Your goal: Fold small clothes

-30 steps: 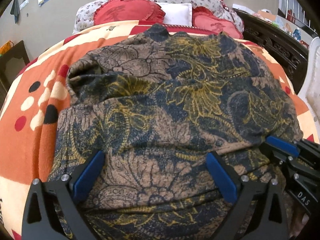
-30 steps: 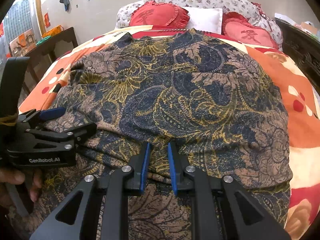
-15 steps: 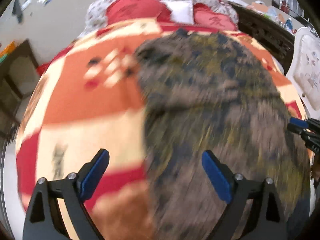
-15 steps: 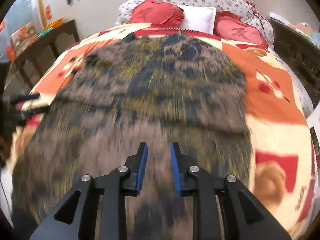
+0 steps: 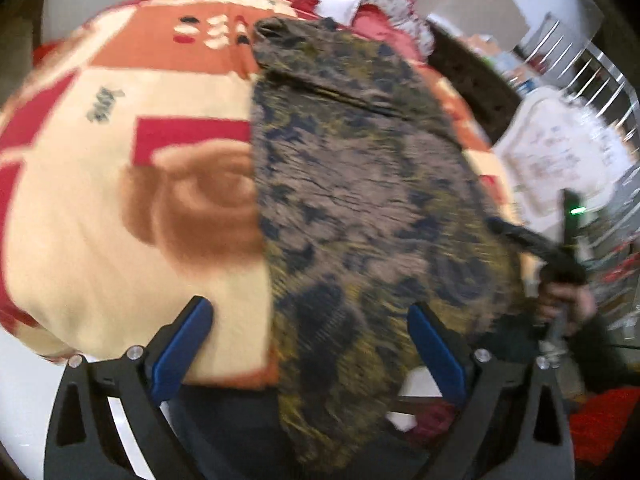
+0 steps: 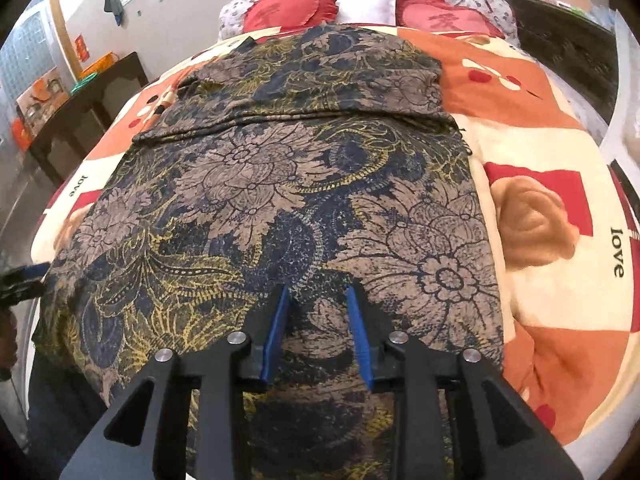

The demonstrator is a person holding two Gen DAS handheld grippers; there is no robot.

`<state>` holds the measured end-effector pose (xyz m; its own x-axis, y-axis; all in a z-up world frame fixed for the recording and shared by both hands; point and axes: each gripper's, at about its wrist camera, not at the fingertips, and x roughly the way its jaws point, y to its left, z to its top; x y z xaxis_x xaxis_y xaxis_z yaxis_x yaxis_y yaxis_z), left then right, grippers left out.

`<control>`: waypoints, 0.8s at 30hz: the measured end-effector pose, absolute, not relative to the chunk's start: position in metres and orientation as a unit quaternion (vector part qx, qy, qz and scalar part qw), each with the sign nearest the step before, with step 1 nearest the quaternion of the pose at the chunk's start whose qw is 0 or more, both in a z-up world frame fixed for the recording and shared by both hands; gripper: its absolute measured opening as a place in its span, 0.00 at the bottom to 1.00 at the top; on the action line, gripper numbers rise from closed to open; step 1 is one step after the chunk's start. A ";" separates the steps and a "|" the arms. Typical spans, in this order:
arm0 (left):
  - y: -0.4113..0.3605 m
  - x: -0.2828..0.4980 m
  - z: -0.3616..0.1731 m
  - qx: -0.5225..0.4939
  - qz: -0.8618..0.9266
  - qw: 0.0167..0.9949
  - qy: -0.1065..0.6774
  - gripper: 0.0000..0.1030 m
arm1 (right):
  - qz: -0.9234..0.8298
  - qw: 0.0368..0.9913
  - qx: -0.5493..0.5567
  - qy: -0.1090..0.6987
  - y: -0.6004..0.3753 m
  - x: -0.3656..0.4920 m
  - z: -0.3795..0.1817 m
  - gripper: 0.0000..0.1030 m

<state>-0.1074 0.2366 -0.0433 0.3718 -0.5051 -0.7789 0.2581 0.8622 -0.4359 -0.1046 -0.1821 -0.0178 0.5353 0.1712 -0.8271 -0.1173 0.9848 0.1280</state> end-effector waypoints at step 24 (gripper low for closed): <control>0.222 -0.125 -0.045 -0.175 -0.346 0.781 0.490 0.77 | 0.088 0.882 0.029 0.461 -0.195 -0.133 0.006 0.37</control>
